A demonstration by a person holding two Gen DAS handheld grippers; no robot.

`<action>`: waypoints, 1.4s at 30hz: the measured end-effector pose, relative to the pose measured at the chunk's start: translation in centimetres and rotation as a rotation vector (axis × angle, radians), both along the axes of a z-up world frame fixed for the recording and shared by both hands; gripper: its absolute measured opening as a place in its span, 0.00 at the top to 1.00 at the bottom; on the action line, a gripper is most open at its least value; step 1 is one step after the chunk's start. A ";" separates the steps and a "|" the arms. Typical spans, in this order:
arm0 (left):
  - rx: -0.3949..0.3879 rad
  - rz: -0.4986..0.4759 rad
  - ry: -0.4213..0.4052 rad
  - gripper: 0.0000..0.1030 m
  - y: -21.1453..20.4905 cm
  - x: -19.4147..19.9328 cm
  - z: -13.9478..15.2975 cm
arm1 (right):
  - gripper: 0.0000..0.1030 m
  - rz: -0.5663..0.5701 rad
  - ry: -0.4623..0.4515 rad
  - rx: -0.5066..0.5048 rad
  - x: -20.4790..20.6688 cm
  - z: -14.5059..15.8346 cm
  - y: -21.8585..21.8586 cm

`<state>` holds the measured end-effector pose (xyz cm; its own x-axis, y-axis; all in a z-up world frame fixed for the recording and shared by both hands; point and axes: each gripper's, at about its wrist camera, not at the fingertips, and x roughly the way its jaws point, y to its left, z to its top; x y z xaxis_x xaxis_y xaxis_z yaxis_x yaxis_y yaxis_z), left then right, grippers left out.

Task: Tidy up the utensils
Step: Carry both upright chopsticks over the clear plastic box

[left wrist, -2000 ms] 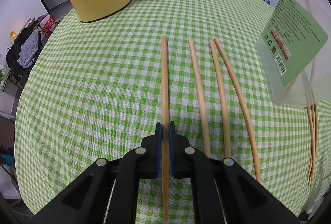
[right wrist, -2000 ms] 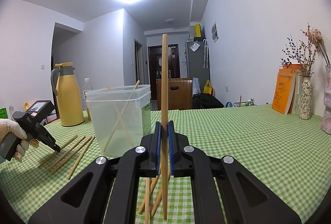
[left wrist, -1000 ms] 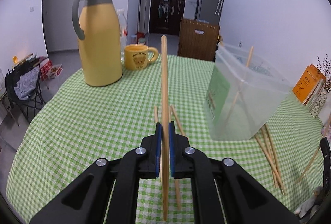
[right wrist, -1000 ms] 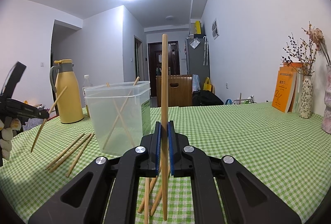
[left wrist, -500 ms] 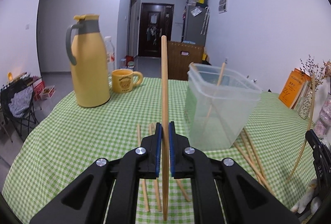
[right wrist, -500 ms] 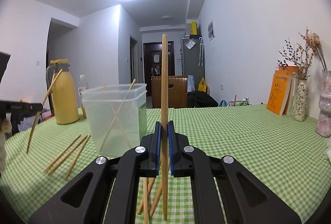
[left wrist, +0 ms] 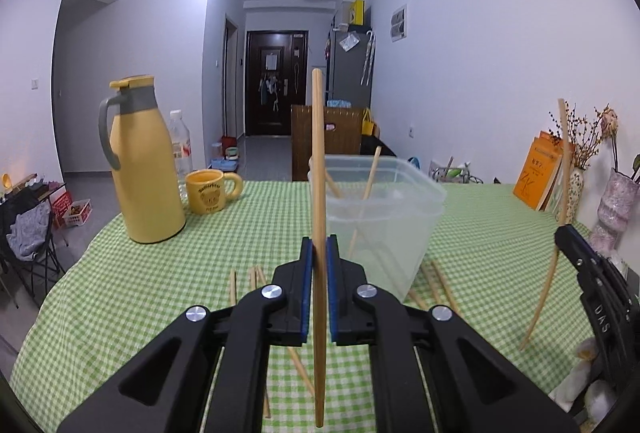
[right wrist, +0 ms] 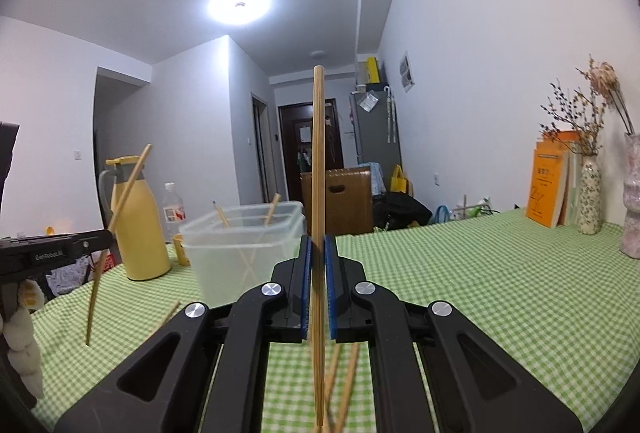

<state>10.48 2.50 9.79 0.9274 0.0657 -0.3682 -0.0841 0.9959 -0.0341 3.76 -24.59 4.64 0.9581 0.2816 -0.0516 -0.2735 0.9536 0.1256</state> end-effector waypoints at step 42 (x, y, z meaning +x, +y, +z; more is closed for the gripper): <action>-0.022 -0.014 -0.142 0.96 -1.5 4.1 7.0 | 0.93 0.079 -0.124 0.004 3.5 7.2 4.1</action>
<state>14.55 1.05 16.74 0.9712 0.0452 -0.2341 -0.0625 0.9958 -0.0668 7.30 -20.46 11.82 0.9319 0.3563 0.0672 -0.3613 0.9281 0.0897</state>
